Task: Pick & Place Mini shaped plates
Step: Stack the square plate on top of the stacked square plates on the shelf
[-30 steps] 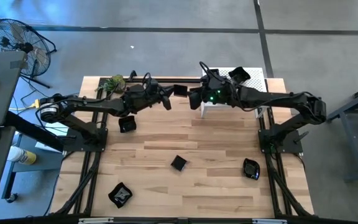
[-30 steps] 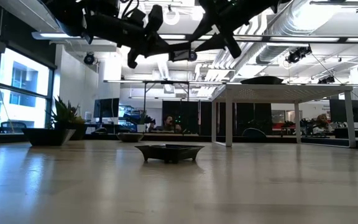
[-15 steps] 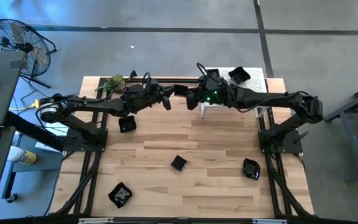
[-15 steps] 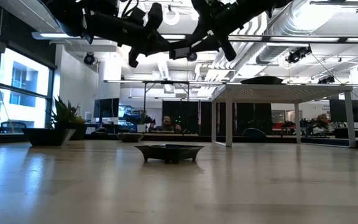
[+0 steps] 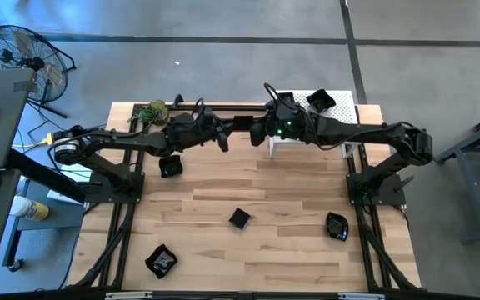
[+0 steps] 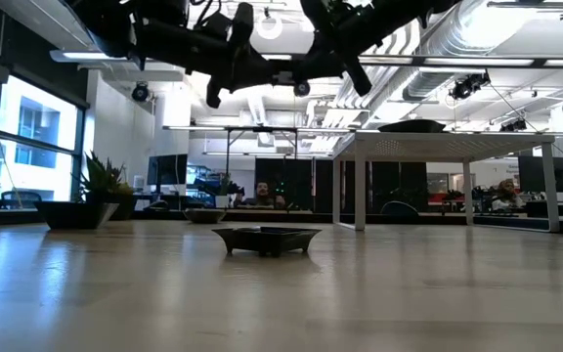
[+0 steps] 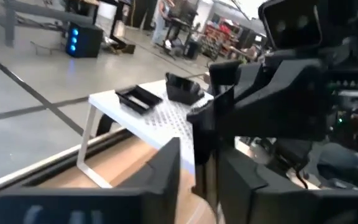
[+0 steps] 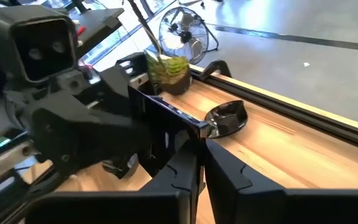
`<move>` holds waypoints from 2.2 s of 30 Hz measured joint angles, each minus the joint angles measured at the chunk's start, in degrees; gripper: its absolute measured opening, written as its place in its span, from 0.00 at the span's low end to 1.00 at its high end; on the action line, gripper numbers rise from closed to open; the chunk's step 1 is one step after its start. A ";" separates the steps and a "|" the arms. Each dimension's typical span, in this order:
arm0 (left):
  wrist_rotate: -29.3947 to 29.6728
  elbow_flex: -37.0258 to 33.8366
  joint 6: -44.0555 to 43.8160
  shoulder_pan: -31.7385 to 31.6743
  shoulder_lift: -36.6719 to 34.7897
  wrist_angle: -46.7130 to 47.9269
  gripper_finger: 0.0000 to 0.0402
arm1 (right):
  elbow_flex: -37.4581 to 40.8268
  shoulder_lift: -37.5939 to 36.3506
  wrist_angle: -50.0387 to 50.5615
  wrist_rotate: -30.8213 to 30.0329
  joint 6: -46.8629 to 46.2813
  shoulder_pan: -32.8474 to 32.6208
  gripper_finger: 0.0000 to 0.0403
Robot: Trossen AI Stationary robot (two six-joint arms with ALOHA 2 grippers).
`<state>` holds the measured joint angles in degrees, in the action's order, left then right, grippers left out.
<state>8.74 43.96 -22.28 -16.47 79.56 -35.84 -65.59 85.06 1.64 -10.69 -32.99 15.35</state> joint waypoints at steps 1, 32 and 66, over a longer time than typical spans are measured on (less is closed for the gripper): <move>-0.89 -0.02 0.00 0.00 -0.35 0.54 0.25 | 0.01 -0.01 0.04 0.33 -0.01 0.08 0.05; -10.87 -0.02 4.09 -6.78 -18.46 24.48 0.04 | -15.21 -0.11 37.80 32.45 7.95 40.91 0.06; -11.35 0.00 4.02 -6.78 -18.46 29.02 0.04 | -21.92 9.61 47.68 38.04 16.53 43.17 0.19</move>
<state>-2.61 43.97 -18.26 -23.24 61.10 -6.82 -87.50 94.68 49.33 27.35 -16.46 58.52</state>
